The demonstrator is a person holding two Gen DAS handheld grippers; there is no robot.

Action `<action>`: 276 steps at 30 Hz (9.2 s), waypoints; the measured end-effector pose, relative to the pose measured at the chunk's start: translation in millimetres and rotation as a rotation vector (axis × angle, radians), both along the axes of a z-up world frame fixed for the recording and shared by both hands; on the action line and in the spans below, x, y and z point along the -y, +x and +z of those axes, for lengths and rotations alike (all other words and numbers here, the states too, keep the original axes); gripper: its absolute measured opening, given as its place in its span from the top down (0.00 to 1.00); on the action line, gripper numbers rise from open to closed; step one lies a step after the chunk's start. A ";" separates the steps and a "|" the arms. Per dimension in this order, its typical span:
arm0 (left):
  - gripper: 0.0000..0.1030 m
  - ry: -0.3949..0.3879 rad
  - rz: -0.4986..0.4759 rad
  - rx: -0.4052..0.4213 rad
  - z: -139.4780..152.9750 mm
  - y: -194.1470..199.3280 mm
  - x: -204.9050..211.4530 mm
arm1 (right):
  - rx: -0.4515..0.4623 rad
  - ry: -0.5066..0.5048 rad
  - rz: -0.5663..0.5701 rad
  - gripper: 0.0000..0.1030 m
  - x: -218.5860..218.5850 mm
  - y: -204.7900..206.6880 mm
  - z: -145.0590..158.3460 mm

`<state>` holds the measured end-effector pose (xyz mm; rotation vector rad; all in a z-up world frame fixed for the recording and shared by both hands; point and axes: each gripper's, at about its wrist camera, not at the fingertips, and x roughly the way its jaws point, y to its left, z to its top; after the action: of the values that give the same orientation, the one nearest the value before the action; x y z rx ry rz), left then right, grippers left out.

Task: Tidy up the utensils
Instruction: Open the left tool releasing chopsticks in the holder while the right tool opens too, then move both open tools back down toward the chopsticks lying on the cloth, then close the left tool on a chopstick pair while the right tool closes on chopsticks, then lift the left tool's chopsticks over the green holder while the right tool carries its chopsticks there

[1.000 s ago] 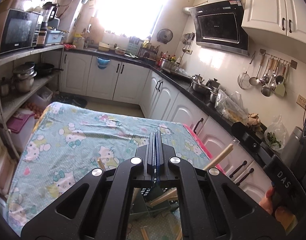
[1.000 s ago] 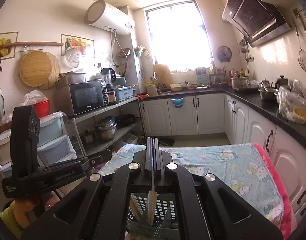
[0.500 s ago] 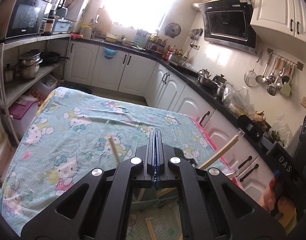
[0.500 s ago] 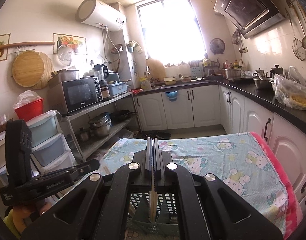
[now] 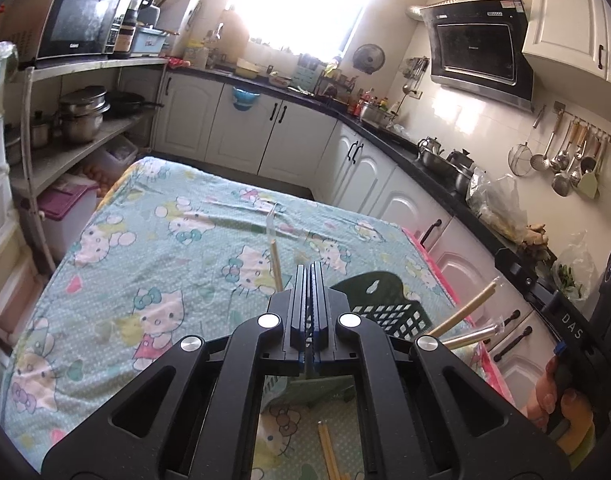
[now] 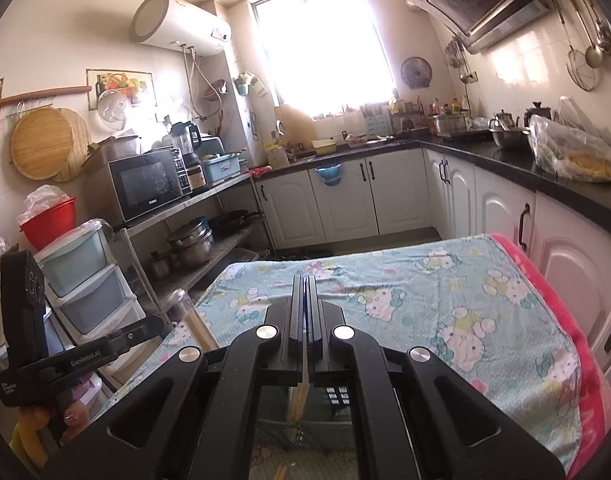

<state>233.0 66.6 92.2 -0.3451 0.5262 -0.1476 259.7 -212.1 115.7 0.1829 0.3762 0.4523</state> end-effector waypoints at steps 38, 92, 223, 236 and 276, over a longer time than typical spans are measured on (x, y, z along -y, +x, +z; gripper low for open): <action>0.66 0.020 -0.036 -0.085 -33.0 -32.0 4.9 | -0.104 -0.044 -0.003 0.71 12.8 -29.9 -30.9; 0.13 0.048 -0.051 -0.181 -75.4 -60.3 17.3 | -0.198 -0.116 -0.013 0.47 45.1 -74.9 -71.9; 0.96 0.034 -0.010 -0.193 -71.5 -75.1 -3.1 | -0.166 -0.040 0.074 0.95 49.1 -77.7 -54.5; 0.97 0.048 -0.060 -0.110 -39.4 -66.4 19.0 | -0.109 -0.056 0.136 0.95 25.9 -81.2 -33.5; 0.97 0.081 -0.143 0.072 34.9 -45.1 57.2 | 0.082 -0.017 0.129 0.96 22.2 -73.2 37.2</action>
<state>187.9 9.4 127.2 -0.2227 0.4837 -0.2751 186.5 -234.3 152.9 0.1239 0.3128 0.5822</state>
